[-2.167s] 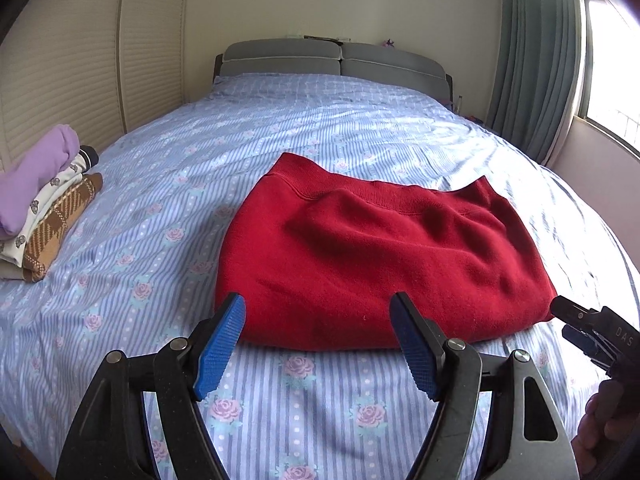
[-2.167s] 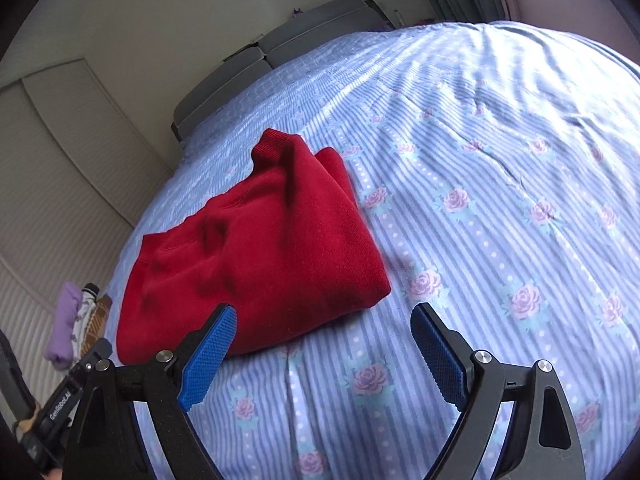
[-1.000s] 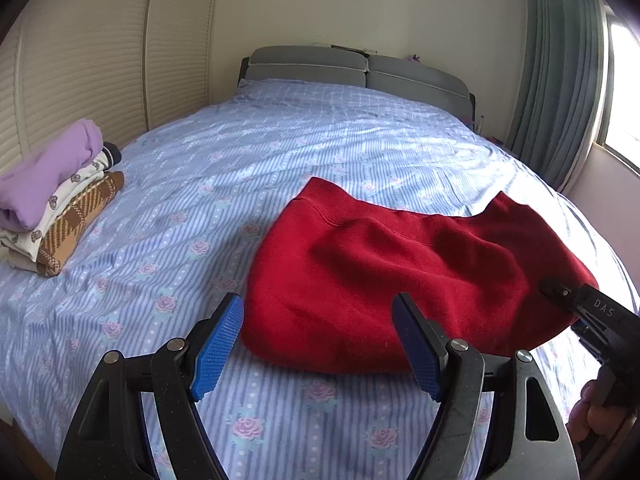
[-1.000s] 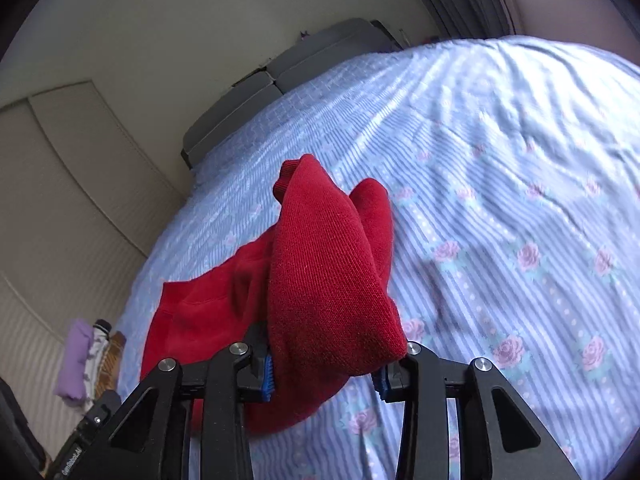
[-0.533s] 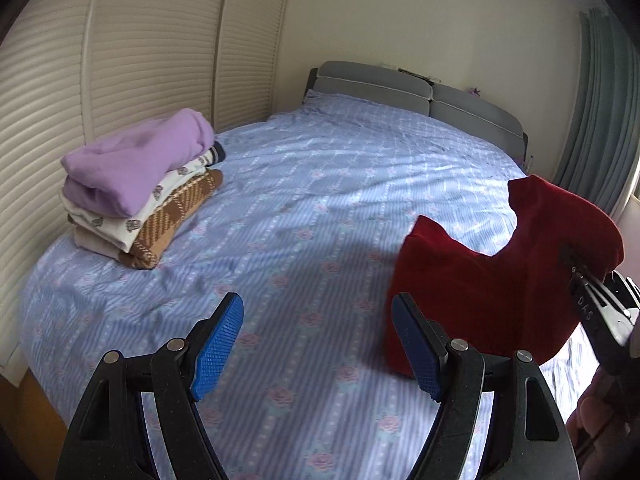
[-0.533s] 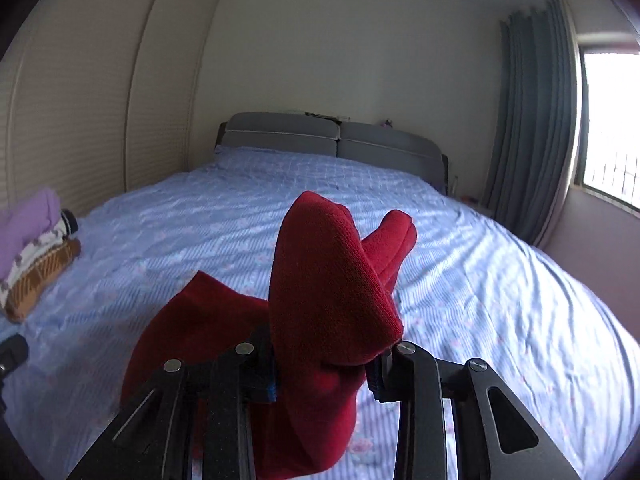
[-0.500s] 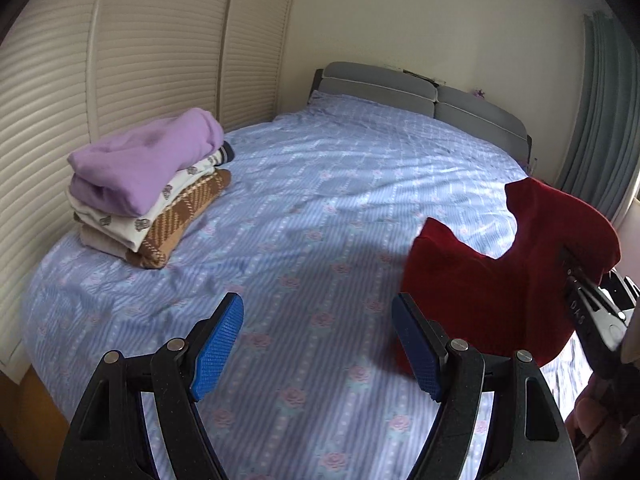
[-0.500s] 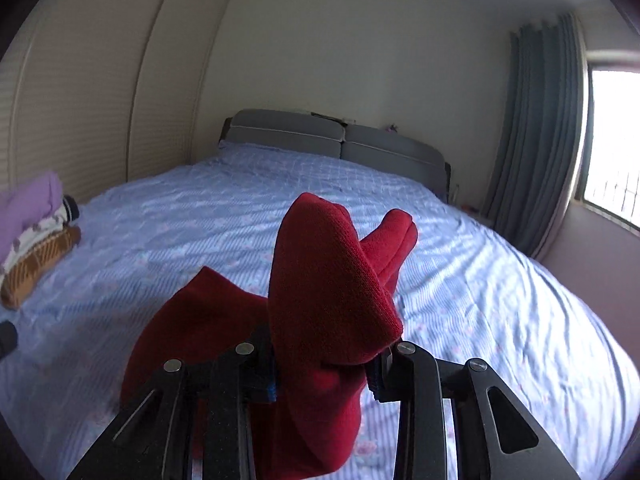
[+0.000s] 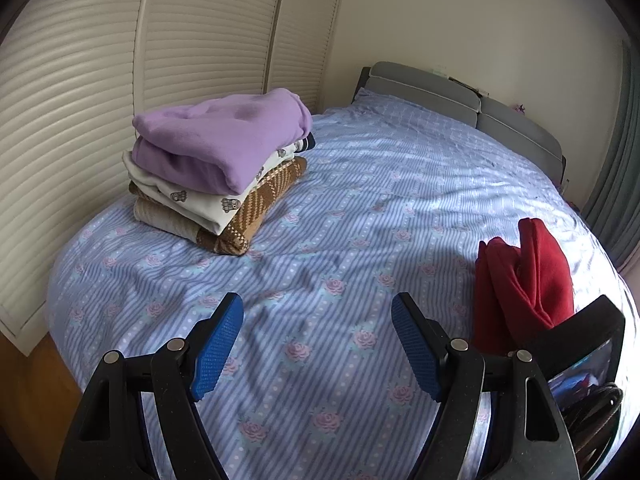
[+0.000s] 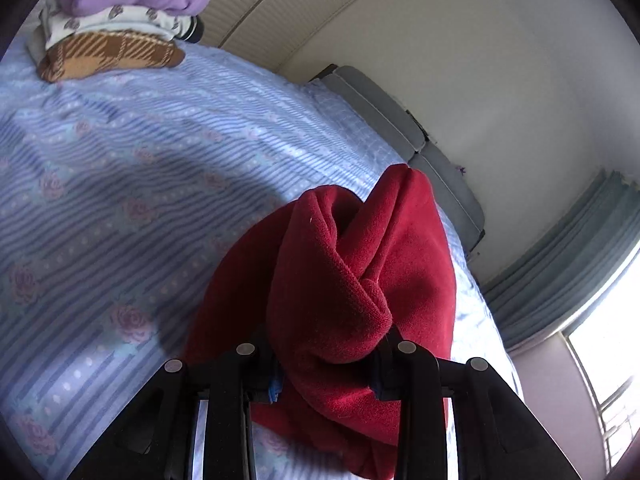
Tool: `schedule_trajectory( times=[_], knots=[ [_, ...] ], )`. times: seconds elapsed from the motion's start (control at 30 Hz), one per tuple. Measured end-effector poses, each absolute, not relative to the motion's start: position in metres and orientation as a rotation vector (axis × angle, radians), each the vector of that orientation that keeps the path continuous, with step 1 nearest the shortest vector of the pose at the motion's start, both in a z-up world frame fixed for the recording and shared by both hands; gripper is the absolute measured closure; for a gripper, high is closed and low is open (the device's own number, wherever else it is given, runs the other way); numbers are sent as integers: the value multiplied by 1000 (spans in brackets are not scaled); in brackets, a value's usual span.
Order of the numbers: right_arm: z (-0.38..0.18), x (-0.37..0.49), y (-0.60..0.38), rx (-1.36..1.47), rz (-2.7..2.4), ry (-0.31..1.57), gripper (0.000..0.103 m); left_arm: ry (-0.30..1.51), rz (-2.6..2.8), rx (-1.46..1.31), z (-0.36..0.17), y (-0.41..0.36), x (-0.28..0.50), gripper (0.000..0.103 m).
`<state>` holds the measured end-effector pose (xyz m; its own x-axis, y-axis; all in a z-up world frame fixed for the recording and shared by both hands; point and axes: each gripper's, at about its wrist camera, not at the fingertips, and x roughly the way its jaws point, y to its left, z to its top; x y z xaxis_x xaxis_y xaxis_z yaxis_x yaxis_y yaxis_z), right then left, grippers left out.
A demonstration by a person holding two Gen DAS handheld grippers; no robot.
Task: Fold small clothes
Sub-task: 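Fold the held side over the sweatshirt with the right gripper and release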
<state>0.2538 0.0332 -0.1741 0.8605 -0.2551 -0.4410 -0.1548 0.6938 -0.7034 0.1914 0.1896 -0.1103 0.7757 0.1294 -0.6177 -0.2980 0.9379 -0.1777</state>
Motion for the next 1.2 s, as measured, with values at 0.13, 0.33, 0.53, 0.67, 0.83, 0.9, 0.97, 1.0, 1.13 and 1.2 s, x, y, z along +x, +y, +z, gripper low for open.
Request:
schedule_trajectory(
  times=[0.13, 0.33, 0.53, 0.67, 0.83, 0.9, 0.97, 1.0, 1.13, 1.2],
  knots=[
    [-210, 246, 52, -995, -72, 523, 69, 651, 244, -282, -113, 199, 190, 27],
    [-217, 249, 63, -1074, -82, 535, 69, 659, 242, -288, -113, 205, 185, 27],
    [-189, 245, 53, -970, -58, 514, 52, 658, 221, -287, -104, 207, 184, 27],
    [-167, 231, 45, -907, -8, 474, 42, 640, 201, -279, -90, 201, 186, 27],
    [-141, 204, 31, -802, 54, 431, 41, 625, 132, -248, -71, 182, 194, 26],
    [-130, 196, 18, -727, 62, 437, 41, 622, 87, -237, -65, 172, 198, 26],
    [-122, 189, 1, -656, 55, 450, 41, 618, 39, -217, -60, 159, 203, 26],
    [-119, 188, -6, -620, 53, 456, 41, 616, 13, -206, -58, 151, 206, 26],
    [-108, 181, -43, -473, 45, 485, 41, 622, -122, -176, -54, 114, 223, 27],
    [-105, 180, -61, -404, 37, 501, 41, 631, -191, -158, -55, 93, 233, 27]
  ],
)
